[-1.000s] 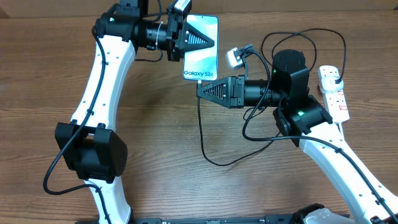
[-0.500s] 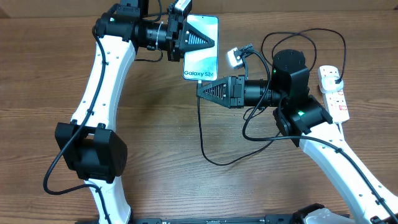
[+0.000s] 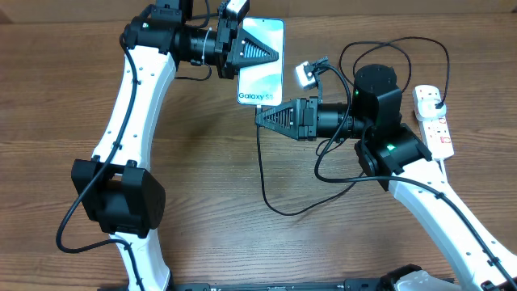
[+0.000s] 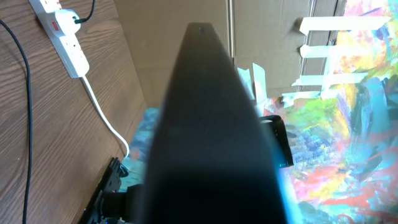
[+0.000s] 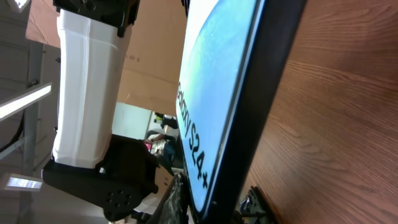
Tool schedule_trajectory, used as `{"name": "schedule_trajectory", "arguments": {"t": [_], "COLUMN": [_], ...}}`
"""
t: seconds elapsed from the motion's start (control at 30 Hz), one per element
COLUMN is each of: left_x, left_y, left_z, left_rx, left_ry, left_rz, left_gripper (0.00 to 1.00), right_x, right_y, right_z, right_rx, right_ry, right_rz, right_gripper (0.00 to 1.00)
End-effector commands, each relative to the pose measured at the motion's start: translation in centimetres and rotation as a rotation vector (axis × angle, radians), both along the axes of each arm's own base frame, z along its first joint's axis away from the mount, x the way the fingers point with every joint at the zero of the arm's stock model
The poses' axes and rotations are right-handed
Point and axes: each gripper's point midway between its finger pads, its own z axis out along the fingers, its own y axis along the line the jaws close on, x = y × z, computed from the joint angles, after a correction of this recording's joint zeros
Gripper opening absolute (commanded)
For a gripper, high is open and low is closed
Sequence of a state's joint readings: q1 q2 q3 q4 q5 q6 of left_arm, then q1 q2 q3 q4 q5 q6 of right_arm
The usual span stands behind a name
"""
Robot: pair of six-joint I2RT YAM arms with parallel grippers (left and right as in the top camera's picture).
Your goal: Plug charger to phone and switch on socket
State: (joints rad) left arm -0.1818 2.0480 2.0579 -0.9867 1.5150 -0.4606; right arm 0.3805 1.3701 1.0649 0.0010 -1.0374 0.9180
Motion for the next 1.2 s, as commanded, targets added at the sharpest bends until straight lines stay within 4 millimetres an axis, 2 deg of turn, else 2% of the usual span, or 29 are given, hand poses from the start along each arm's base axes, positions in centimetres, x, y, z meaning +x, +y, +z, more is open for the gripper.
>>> {"name": "schedule_trajectory", "arguments": {"t": [0.0,0.47,0.97,1.0,1.03,1.07,1.17], "left_x": [-1.3,-1.5,-2.0,-2.0,-2.0,-2.0,-2.0], "left_y": [-0.4,-0.7,-0.6,-0.6,-0.6,-0.6,-0.6], "left_z": [1.7,1.7,1.4,1.4,1.4,1.4,1.4], "left_rx": [-0.064,-0.064,-0.065,-0.064,-0.064,-0.064,-0.064], "left_ry": [-0.041,-0.040,-0.043,-0.043,-0.043,-0.043,-0.042], "left_rz": [-0.052,-0.061,-0.060,-0.060,-0.060,-0.060,-0.060], "left_gripper": [0.04,0.04,0.04,0.04,0.04,0.04,0.04], "right_x": [2.4,3.9,4.3,4.3,4.3,4.3,4.1], "right_y": [-0.7,-1.1,-1.1,-1.1,-1.1,-1.1,-1.0], "right_z": [0.6,1.4,2.2,2.2,2.2,2.2,2.2], "right_rx": [-0.007,0.002,0.019,0.019,0.019,0.019,0.021], "right_ry": [-0.028,-0.082,-0.122,-0.123,-0.124,-0.125,-0.126], "right_rz": [-0.126,-0.210,-0.229,-0.230,-0.229,-0.228,-0.211], "right_gripper": [0.04,0.04,0.04,0.12,0.26,0.46,0.64]}}
